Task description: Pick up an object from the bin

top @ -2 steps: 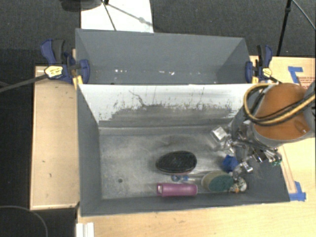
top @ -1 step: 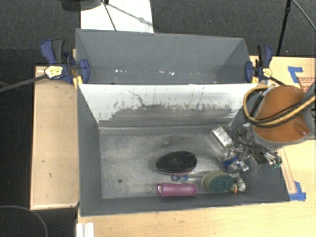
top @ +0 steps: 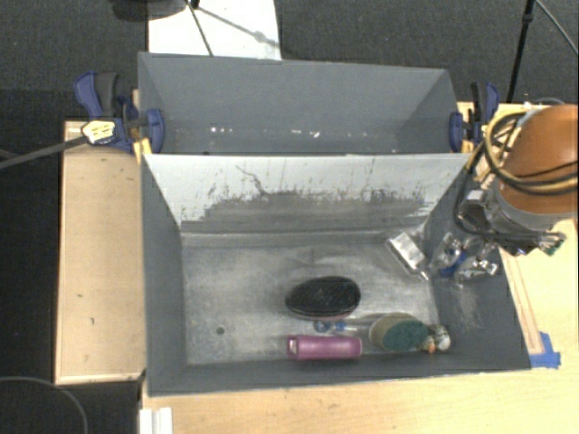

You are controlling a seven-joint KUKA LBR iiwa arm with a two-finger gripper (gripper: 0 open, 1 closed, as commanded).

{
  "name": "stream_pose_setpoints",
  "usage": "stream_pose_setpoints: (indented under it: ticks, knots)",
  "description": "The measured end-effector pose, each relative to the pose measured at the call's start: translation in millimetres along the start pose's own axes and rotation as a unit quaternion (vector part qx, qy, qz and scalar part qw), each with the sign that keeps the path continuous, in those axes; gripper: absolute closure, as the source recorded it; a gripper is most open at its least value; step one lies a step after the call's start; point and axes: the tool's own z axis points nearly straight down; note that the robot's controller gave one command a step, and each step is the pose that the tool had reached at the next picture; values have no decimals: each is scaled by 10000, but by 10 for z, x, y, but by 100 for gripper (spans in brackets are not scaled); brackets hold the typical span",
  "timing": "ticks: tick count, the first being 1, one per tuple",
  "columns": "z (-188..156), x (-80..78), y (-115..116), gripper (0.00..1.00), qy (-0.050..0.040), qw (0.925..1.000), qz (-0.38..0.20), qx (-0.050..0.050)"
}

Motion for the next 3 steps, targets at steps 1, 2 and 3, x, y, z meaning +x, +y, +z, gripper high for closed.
stream_pose_setpoints:
  ticks: [1,2,3]
  knots:
    - [-1228,6,65,100,-4,9878,-1556,0]
    - [59,94,179,100,10,9721,-2345,-77]
    - [-787,14,252,100,-7,9733,-2293,3]
